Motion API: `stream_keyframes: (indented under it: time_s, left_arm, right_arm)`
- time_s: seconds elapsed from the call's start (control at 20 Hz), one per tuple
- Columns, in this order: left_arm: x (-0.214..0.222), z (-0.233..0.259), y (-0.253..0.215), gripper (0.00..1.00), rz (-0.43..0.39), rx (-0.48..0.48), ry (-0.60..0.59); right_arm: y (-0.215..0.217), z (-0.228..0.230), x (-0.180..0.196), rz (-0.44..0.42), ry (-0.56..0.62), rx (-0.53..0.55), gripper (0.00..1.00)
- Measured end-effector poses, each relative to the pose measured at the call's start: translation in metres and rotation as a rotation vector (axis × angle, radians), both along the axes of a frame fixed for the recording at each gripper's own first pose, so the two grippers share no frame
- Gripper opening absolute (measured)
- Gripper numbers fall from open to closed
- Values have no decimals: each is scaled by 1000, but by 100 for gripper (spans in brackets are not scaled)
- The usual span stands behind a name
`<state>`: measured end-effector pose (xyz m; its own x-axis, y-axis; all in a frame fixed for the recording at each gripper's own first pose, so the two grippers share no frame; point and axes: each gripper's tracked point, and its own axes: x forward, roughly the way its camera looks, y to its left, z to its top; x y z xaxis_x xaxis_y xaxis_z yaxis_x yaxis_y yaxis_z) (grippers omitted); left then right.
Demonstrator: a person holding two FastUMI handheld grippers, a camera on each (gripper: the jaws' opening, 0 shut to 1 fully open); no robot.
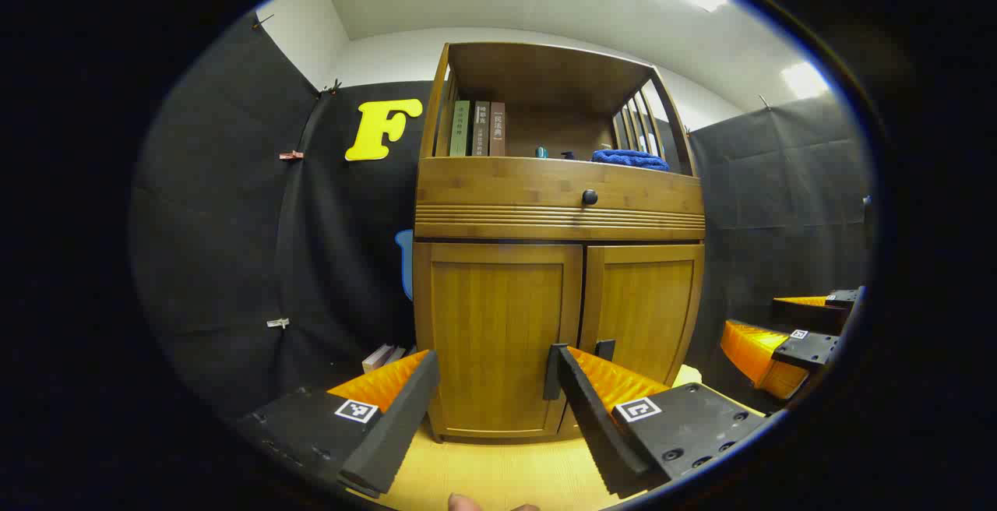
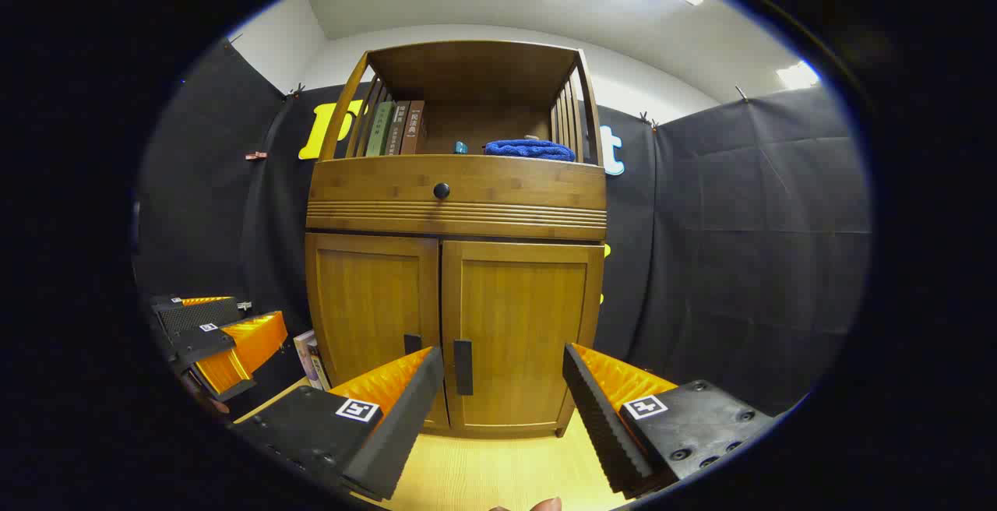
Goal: Open the right door of the double-door shoe cabinet with the right hand, and open the left door with the left hand.
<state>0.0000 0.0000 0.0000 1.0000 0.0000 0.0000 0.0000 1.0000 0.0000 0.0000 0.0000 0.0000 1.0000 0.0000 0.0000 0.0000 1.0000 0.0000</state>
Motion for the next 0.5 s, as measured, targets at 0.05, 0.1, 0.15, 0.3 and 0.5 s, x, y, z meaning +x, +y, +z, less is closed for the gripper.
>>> stream_keyframes:
  time_s: [0.05,0.1,0.15,0.3,0.5]
  left_arm:
    - [0,0,-1,95,-1,1,0]
    - [0,0,-1,95,-2,3,0]
    - [-1,0,-1,95,-2,6,-1]
    - [-2,1,-2,95,-3,9,-4]
    - [-5,1,-2,95,-3,13,-8]
  right_arm:
    - [1,0,0,-1,0,-2,98]
    - [0,1,0,-1,1,-2,98]
    - [0,0,0,-1,2,0,98]
    - [-1,2,-1,-2,1,4,98]
    - [-1,3,-3,-2,-2,7,98]
